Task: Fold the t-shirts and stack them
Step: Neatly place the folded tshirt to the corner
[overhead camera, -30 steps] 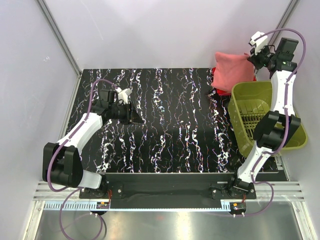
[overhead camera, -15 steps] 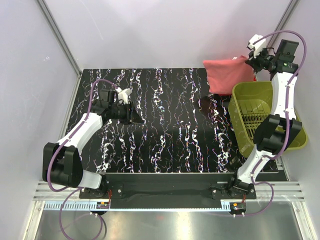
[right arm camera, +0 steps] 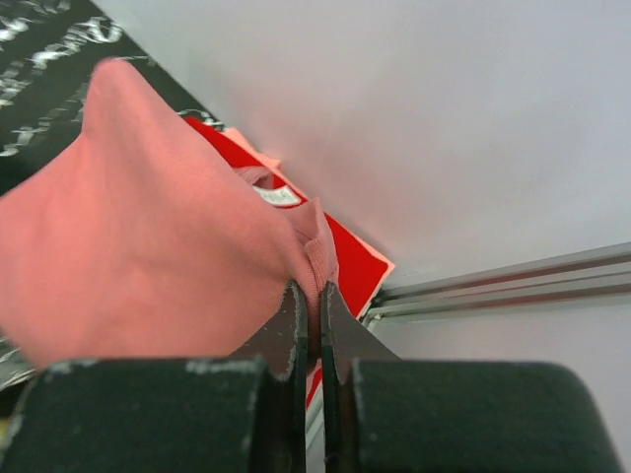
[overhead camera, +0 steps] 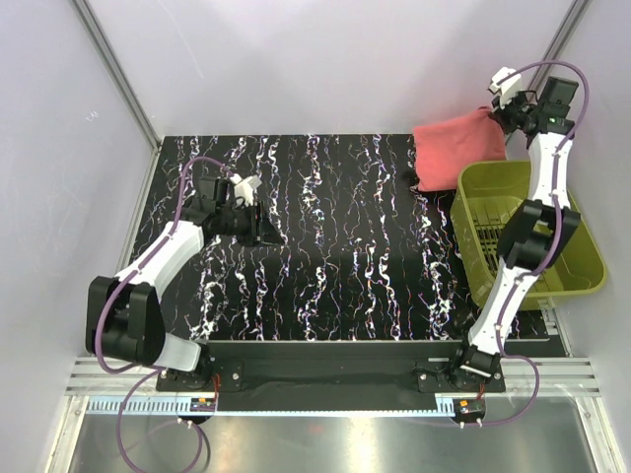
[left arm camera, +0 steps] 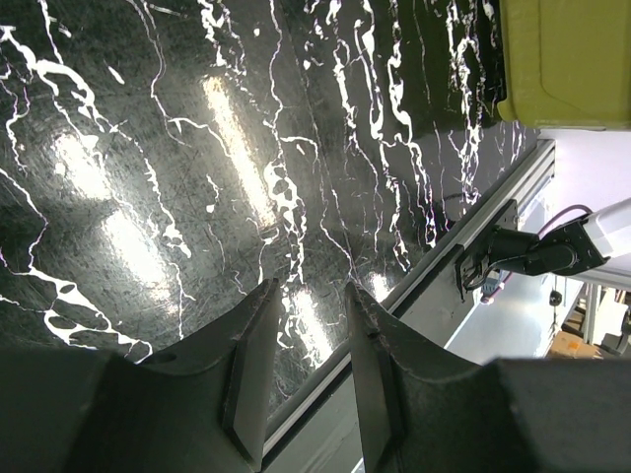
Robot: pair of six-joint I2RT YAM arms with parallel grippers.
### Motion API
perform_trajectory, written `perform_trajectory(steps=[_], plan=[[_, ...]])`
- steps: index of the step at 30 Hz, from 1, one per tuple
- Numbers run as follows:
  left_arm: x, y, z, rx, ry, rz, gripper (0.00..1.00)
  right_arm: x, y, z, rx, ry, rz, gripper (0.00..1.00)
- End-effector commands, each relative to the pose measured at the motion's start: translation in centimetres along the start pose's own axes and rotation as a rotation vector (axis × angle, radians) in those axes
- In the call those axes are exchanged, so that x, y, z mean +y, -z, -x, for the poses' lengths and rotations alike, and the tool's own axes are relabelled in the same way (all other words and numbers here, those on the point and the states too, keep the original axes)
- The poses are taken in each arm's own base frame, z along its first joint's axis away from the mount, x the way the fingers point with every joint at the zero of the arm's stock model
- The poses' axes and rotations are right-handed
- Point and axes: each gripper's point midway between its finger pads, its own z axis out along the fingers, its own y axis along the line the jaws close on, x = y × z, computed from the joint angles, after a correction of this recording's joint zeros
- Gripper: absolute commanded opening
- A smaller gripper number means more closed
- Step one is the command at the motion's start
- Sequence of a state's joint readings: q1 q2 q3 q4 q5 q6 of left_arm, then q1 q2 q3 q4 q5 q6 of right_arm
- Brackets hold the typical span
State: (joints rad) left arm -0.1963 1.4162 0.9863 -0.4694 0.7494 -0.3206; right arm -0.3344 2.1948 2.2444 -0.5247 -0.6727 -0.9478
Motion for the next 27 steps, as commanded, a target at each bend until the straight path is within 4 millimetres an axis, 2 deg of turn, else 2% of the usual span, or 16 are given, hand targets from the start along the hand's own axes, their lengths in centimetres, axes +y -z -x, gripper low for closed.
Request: perform_trajectory(steps=[1, 3, 4, 7, 9, 10, 12, 13, 15, 17, 18, 19, 20, 24, 26, 27], plan=[[-0.3, -0.3, 0.5, -0.006, -0.022, -0.023, 0.38, -4.5, -0.7, 1.3, -0.048, 0.089, -0.134, 0.0], [0.0, -0.5, 0.3, 0.004, -0.015, -0.018, 0.38, -5.6, -1.1, 1.2, -0.048, 0.091, -0.171, 0.0], [0.1, -0.5, 0.3, 0.005, -0.015, -0.016, 0.38, -5.6, -2.0, 0.1, -0.042, 0.076, -0.174, 0.0], [0.3, -0.6, 0.2, 0.011, -0.009, -0.01, 0.38, -6.3, -3.1, -0.9, -0.046, 0.056, -0.211, 0.0], [0.6, -0.7, 0.2, 0.014, -0.007, -0.001, 0.38, -7.6, -3.3, -0.8, -0.058, 0.059, -0.265, 0.0], [0.7, -0.7, 0.0, 0.019, -0.004, 0.003, 0.38, -7.8, -4.0, -2.0, -0.045, 0.051, -0.283, 0.0], [0.8, -0.7, 0.0, 0.02, -0.003, 0.009, 0.38, -9.1, -3.9, -2.0, -0.042, 0.055, -0.337, 0.0], [0.8, -0.8, 0.0, 0.021, -0.003, 0.01, 0.38, -8.9, -4.7, -3.1, -0.035, 0.052, -0.337, 0.0], [0.9, -0.7, -0.1, 0.022, -0.004, 0.012, 0.38, -9.2, -5.1, -2.8, -0.064, 0.053, -0.351, 0.02], [0.9, -0.7, -0.1, 0.019, -0.005, 0.016, 0.38, -8.9, -6.1, -4.2, -0.061, 0.029, -0.349, 0.03], [1.0, -0.8, -0.1, 0.021, -0.003, 0.016, 0.38, -9.3, -6.4, -4.3, -0.068, 0.035, -0.371, 0.07], [1.1, -0.8, -0.1, 0.025, -0.001, 0.017, 0.38, -9.1, -7.0, -5.2, -0.058, 0.03, -0.377, 0.31], [1.1, -0.9, 0.0, 0.024, -0.001, 0.019, 0.38, -8.8, -7.5, -5.9, -0.04, 0.027, -0.389, 0.44], [1.1, -1.0, 0.2, 0.023, -0.002, 0.018, 0.39, -9.4, -7.5, -5.7, -0.047, -0.002, -0.442, 0.63], [0.9, -0.9, 0.5, 0.014, -0.009, 0.017, 0.39, -9.6, -6.9, -4.7, -0.037, -0.032, -0.48, 0.68], [0.9, -0.8, 0.7, 0.008, -0.013, 0.02, 0.39, -10.2, -5.9, -2.8, -0.045, -0.028, -0.508, 0.69]])
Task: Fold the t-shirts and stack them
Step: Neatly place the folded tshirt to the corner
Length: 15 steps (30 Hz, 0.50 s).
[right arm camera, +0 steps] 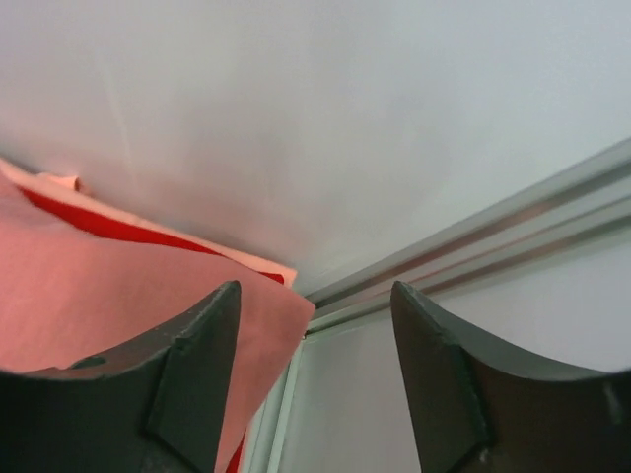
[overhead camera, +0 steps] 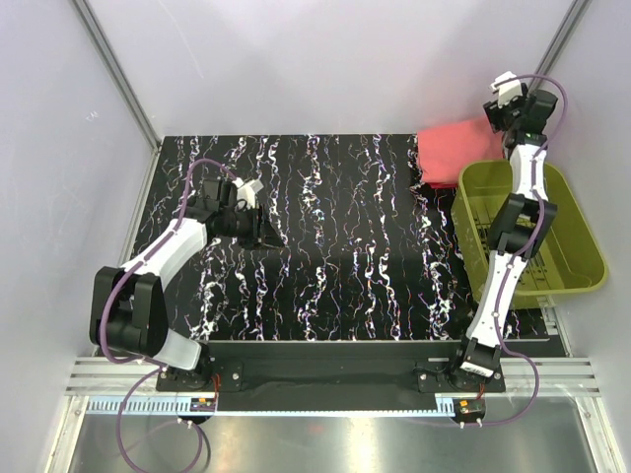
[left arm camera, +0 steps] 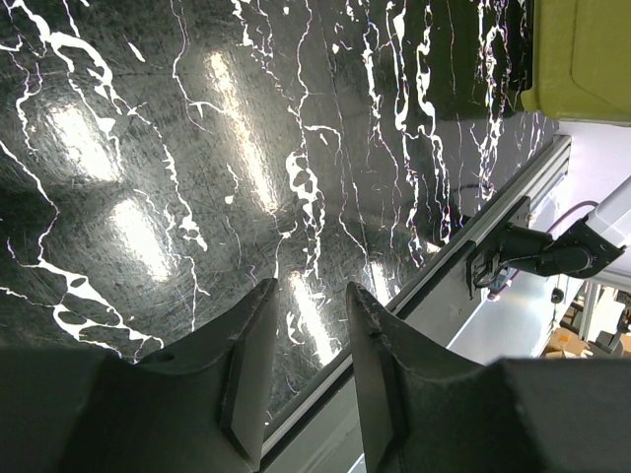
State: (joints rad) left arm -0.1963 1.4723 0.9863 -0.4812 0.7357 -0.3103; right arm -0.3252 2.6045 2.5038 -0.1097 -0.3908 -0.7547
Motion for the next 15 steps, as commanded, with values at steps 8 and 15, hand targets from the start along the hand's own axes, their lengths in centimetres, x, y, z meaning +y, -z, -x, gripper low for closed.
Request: perform_trajectory(steps=[8, 15], plan=[[-2.3, 3.1, 4.9, -0.173, -0.13, 0.022, 0.41, -4.6, 6.2, 12.6, 0.0, -0.177, -0.317, 0.96], [-2.8, 4.9, 5.9, -0.281, -0.15, -0.004, 0.45, 1.1, 8.2, 12.4, 0.068, -0.422, -0.141, 0.33]])
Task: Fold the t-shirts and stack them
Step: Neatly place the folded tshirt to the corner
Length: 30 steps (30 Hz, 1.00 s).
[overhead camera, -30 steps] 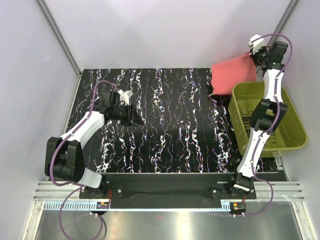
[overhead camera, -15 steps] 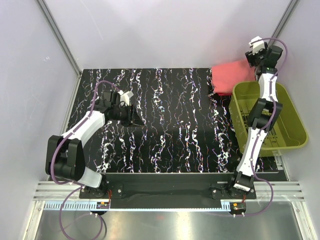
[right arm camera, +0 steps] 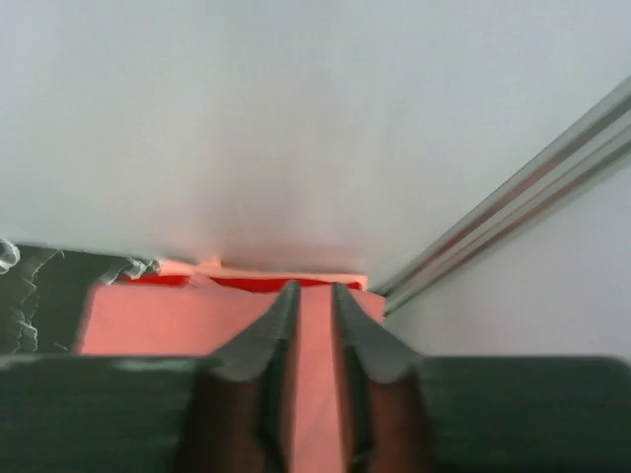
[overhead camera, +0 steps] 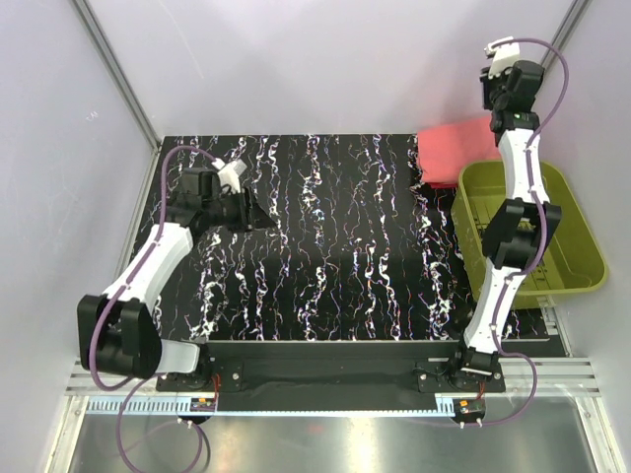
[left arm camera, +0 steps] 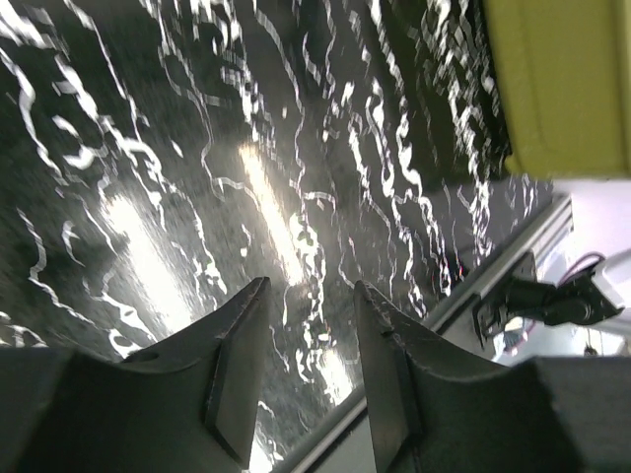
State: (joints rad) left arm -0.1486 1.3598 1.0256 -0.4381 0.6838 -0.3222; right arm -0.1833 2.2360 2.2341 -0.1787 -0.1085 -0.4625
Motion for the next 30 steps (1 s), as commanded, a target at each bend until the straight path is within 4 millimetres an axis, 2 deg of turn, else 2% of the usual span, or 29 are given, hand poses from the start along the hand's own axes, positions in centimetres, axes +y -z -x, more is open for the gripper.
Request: perform_trajectory(steps=[1, 2, 3, 4, 5, 6, 7, 8, 9, 11, 12, 14, 15, 16, 17, 18, 21, 25, 28, 30], plan=[[-1.1, 1.1, 1.9, -0.09, -0.062, -0.028, 0.45, -0.4, 1.9, -0.3, 0.055, -0.194, -0.022, 0.2], [-1.0, 1.3, 1.7, -0.091, -0.063, -0.024, 0.45, -0.5, 1.8, -0.9, 0.076, -0.205, -0.034, 0.15], [-1.0, 1.3, 1.6, -0.092, -0.066, -0.022, 0.45, 0.2, 1.3, -3.2, 0.141, -0.219, -0.022, 0.12], [-1.0, 1.3, 1.6, -0.098, -0.065, -0.022, 0.46, 0.5, 1.1, -3.7, 0.16, -0.233, -0.006, 0.08], [-1.1, 1.3, 1.7, -0.1, -0.067, -0.025, 0.46, 0.2, 1.0, -3.5, 0.157, -0.241, 0.003, 0.06], [-1.0, 1.2, 1.6, -0.096, -0.064, -0.026, 0.46, 1.1, 0.6, -5.4, 0.209, -0.25, 0.035, 0.03], [-1.0, 1.2, 1.7, -0.094, -0.063, -0.027, 0.46, 1.5, 0.4, -5.7, 0.214, -0.26, 0.06, 0.0], [-1.0, 1.0, 1.8, -0.087, -0.058, -0.029, 0.46, 1.3, 0.3, -5.7, 0.216, -0.265, 0.062, 0.0], [-1.0, 1.0, 1.8, -0.081, -0.056, -0.03, 0.46, 1.4, -0.3, -7.0, 0.235, -0.273, 0.065, 0.0], [-1.0, 0.6, 1.5, -0.063, -0.042, -0.052, 0.46, 0.9, -0.9, -7.1, 0.22, -0.286, 0.061, 0.0], [-1.1, 0.5, 1.3, -0.056, -0.035, -0.059, 0.46, 0.6, -1.5, -8.6, 0.234, -0.3, 0.055, 0.0], [-0.9, 0.5, 0.8, -0.045, -0.028, -0.064, 0.46, -0.2, -2.2, -9.6, 0.234, -0.323, 0.032, 0.0], [-0.8, 0.4, 0.7, -0.045, -0.032, -0.059, 0.47, -0.1, -2.9, -11.8, 0.267, -0.334, 0.022, 0.0], [-0.6, 0.5, 0.5, -0.045, -0.029, -0.047, 0.47, -0.8, -3.1, -13.1, 0.287, -0.336, -0.003, 0.0], [-0.6, 0.6, 0.6, -0.05, -0.034, -0.045, 0.47, -1.2, -3.3, -13.6, 0.293, -0.333, -0.014, 0.0], [-0.6, 0.6, 0.6, -0.049, -0.037, -0.044, 0.47, -0.7, -4.0, -15.9, 0.331, -0.334, -0.011, 0.01], [-0.5, 0.5, 0.7, -0.048, -0.035, -0.039, 0.47, -0.4, -4.8, -18.4, 0.357, -0.311, -0.015, 0.02], [-0.4, 0.1, 0.7, -0.036, -0.022, -0.046, 0.47, -0.6, -5.6, -19.1, 0.34, -0.286, -0.03, 0.02], [-0.1, 0.0, 0.6, -0.031, -0.018, -0.04, 0.47, -1.6, -5.7, -17.9, 0.301, -0.267, -0.061, 0.02], [-0.1, 0.0, 0.5, -0.029, -0.016, -0.037, 0.47, -2.3, -5.6, -16.3, 0.265, -0.257, -0.068, 0.03]])
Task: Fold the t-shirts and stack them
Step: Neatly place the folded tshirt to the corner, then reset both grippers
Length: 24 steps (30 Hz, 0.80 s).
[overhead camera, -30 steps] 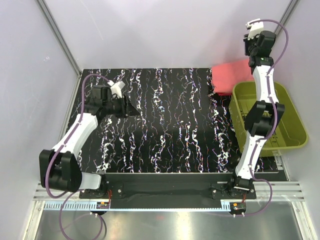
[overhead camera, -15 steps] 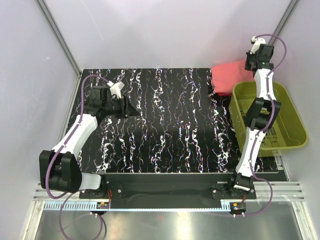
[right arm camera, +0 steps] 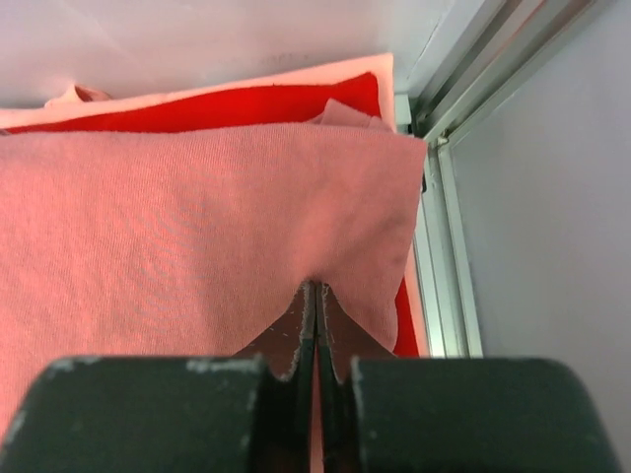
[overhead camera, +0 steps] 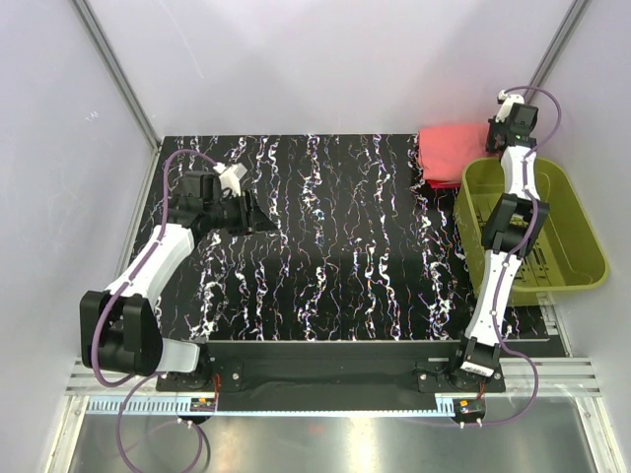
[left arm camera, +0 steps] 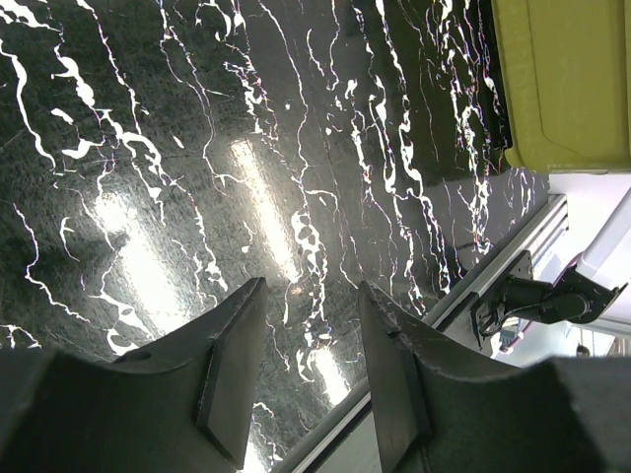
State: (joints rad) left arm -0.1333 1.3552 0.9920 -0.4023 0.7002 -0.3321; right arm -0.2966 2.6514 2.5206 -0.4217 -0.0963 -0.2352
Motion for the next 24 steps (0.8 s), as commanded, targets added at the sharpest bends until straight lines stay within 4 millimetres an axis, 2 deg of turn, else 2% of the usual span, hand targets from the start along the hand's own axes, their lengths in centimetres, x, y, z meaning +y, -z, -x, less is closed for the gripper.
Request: perform_trajectory(steps=[1, 2, 5, 6, 8, 9, 10, 11, 12, 13, 15, 16, 18, 19, 20, 22, 23, 24], plan=[[-0.6, 0.1, 0.8, -0.022, -0.032, -0.025, 0.47, -1.1, 1.6, 5.4, -0.139, 0.04, -0.041, 0.05], [-0.6, 0.1, 0.8, -0.023, -0.033, -0.023, 0.47, -1.2, 2.5, 6.7, -0.165, 0.041, -0.043, 0.06], [-0.7, 0.1, 1.3, -0.033, -0.037, -0.02, 0.48, -1.3, 4.3, 8.9, -0.199, 0.029, -0.043, 0.08], [-0.7, 0.1, 1.4, -0.033, -0.037, -0.022, 0.48, -1.3, 5.7, 10.4, -0.225, 0.023, -0.044, 0.08], [-1.1, 0.1, 2.0, -0.042, -0.033, -0.032, 0.48, -0.9, 7.4, 11.6, -0.235, -0.012, -0.022, 0.11], [-1.2, 0.1, 2.1, -0.044, -0.026, -0.037, 0.48, -0.7, 9.4, 13.5, -0.265, -0.037, -0.019, 0.16], [-1.5, 0.3, 2.5, -0.054, -0.028, -0.042, 0.48, -0.1, 10.1, 13.7, -0.264, -0.046, -0.004, 0.17], [-1.7, 0.3, 2.9, -0.067, -0.034, -0.047, 0.48, 0.2, 12.5, 15.7, -0.303, -0.052, 0.005, 0.18], [-2.1, 0.6, 3.3, -0.085, -0.034, -0.051, 0.48, 1.0, 13.3, 16.2, -0.314, -0.067, 0.044, 0.19], [-2.3, 0.7, 3.6, -0.095, -0.037, -0.053, 0.48, 1.6, 13.5, 15.6, -0.296, -0.082, 0.069, 0.19], [-2.6, 0.8, 3.9, -0.102, -0.036, -0.058, 0.48, 2.7, 15.4, 16.5, -0.31, -0.126, 0.115, 0.14], [-2.9, 1.0, 4.0, -0.106, -0.04, -0.063, 0.48, 3.1, 15.7, 16.3, -0.297, -0.14, 0.131, 0.11], [-3.2, 1.4, 4.0, -0.113, -0.047, -0.069, 0.48, 5.0, 17.0, 15.9, -0.256, -0.152, 0.19, 0.07], [-3.9, 1.8, 4.2, -0.125, -0.063, -0.083, 0.48, 5.7, 17.1, 14.9, -0.218, -0.162, 0.202, 0.03], [-4.2, 2.1, 4.3, -0.135, -0.072, -0.089, 0.49, 7.1, 19.0, 15.8, -0.232, -0.152, 0.222, 0.02], [-5.6, 3.3, 5.5, -0.18, -0.109, -0.098, 0.49, 9.5, 20.7, 15.1, -0.185, -0.186, 0.251, 0.01], [-6.2, 3.8, 6.0, -0.198, -0.126, -0.108, 0.5, 11.7, 23.6, 16.5, -0.208, -0.178, 0.287, 0.02], [-7.5, 4.8, 7.1, -0.235, -0.158, -0.124, 0.5, 13.4, 25.3, 16.9, -0.205, -0.198, 0.316, 0.04]])
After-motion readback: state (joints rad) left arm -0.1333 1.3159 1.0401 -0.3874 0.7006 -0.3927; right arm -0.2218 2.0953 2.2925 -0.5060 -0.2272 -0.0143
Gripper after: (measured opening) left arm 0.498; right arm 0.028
